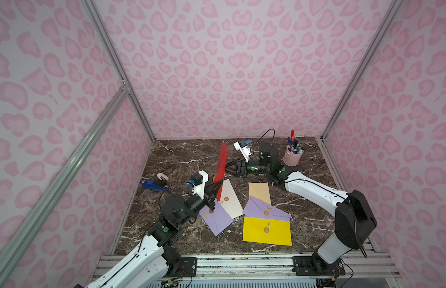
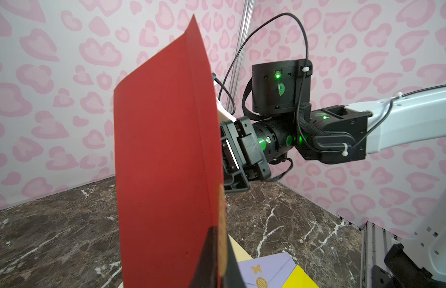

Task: Open the envelope
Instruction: Open the envelope flap on the envelope, then place the envelope at the center of the board.

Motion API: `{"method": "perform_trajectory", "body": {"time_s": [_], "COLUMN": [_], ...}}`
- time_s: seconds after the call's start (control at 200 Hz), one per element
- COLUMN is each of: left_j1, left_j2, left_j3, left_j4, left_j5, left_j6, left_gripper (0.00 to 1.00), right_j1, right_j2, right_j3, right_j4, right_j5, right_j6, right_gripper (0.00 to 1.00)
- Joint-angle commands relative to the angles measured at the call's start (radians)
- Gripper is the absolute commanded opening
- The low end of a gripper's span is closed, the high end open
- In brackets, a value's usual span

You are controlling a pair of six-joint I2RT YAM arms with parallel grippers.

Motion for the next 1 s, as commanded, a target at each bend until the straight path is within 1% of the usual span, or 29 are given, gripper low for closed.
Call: {"method": "perform_trajectory", "body": {"time_s": [0.0, 0.095, 0.15, 0.275, 0.4, 0.595, 0.73, 0.855, 0.995], "left_j1": [0.003, 0.012, 0.027, 0.098, 0.181, 0.331, 0.436, 0.538, 0.626], "left_j2": [-0.011, -0.018, -0.011, 0.037, 0.138, 0.404, 0.591, 0.742, 0.887], "left_j3": [0.011, 0.015, 0.023, 0.056, 0.138, 0.357, 0.506, 0.598, 0.669], "left_j4": [0.013, -0.01, -0.022, -0.026, -0.043, -0.129, -0.2, -0.183, -0.177], "left_j5": [-0.058, -0.128, -0.146, -0.119, -0.072, 0.072, 0.179, 0.366, 0.514], "left_j6": [-0.003, -0.008, -0.016, -0.052, -0.08, -0.105, -0.104, -0.13, -0.161], "left_gripper": [0.04, 0.04, 0.04, 0.04, 0.04, 0.04, 0.04, 0.04, 0.04], "right_j1": [-0.009, -0.033, -0.046, -0.065, -0.067, -0.066, -0.076, -0.094, -0.119], "right_j2": [-0.013, -0.052, -0.078, -0.146, -0.206, -0.26, -0.278, -0.285, -0.287], "right_j3": [-0.004, -0.033, -0.046, -0.074, -0.083, -0.105, -0.135, -0.16, -0.184], "right_j4": [0.005, -0.019, -0.052, -0.127, -0.19, -0.231, -0.235, -0.234, -0.228], "right_j5": [0.021, 0.069, 0.116, 0.222, 0.295, 0.34, 0.346, 0.335, 0.309], "right_j6": [-0.005, -0.011, -0.022, -0.062, -0.099, -0.132, -0.145, -0.156, -0.166], "right_gripper": [0.53, 0.53, 0.53, 0.53, 0.53, 0.53, 0.53, 0.53, 0.53]}}
